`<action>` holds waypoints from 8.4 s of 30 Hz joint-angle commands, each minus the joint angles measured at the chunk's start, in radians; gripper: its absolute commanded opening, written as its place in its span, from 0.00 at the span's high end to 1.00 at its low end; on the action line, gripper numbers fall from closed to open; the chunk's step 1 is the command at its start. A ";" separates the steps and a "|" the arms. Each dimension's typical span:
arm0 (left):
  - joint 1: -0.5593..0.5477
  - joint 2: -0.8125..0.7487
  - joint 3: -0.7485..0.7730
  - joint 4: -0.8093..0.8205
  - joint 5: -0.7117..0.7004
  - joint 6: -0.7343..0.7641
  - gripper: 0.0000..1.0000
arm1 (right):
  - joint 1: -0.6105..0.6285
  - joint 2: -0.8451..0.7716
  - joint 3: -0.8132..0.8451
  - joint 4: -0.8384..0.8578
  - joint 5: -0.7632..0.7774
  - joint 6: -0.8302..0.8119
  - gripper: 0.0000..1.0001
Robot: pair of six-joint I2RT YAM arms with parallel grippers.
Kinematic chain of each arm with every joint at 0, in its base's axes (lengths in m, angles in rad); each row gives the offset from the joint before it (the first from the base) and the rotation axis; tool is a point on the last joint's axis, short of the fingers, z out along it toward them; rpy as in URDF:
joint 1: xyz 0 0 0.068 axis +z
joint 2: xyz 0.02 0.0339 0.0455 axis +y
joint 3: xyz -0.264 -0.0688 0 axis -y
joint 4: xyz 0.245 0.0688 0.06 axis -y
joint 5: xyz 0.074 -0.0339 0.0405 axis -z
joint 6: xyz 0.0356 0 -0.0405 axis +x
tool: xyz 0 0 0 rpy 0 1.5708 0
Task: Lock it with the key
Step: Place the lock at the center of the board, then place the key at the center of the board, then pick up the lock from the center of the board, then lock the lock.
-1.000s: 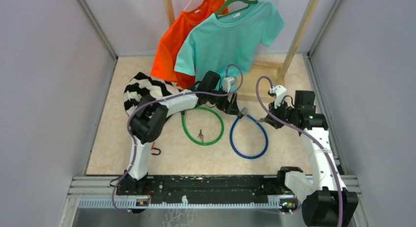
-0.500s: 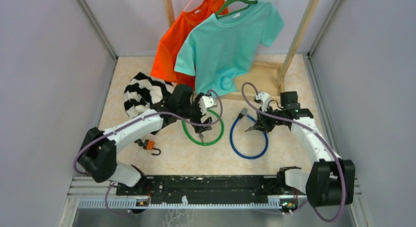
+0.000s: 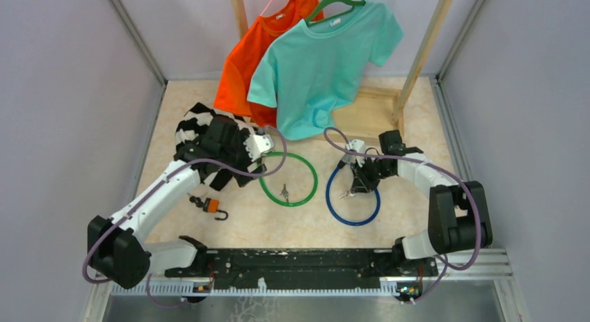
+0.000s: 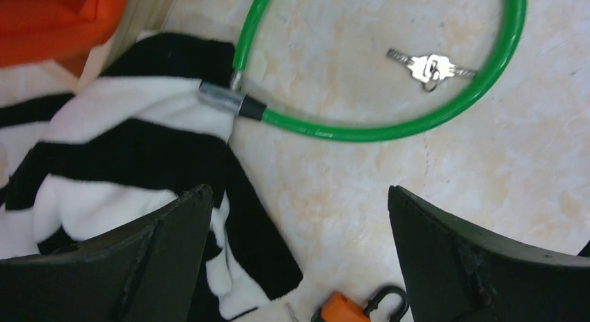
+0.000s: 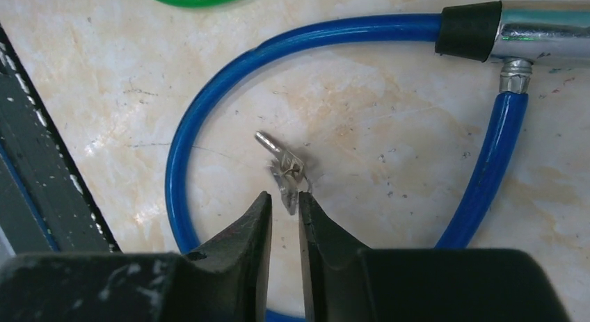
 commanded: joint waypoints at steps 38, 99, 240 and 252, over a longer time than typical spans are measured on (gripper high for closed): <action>0.475 0.097 -0.303 -0.273 -0.025 0.985 0.03 | 0.010 -0.228 0.066 0.007 0.156 0.124 0.36; -0.072 0.238 0.305 0.096 0.784 -0.392 1.00 | 0.286 -0.144 0.435 0.109 -0.347 0.224 0.60; -0.147 0.245 0.266 0.181 0.734 -0.049 1.00 | 0.256 -0.188 0.467 -0.019 -0.306 0.172 0.63; -0.149 0.251 0.278 0.168 0.747 -0.050 1.00 | 0.278 -0.165 0.446 0.003 -0.307 0.169 0.93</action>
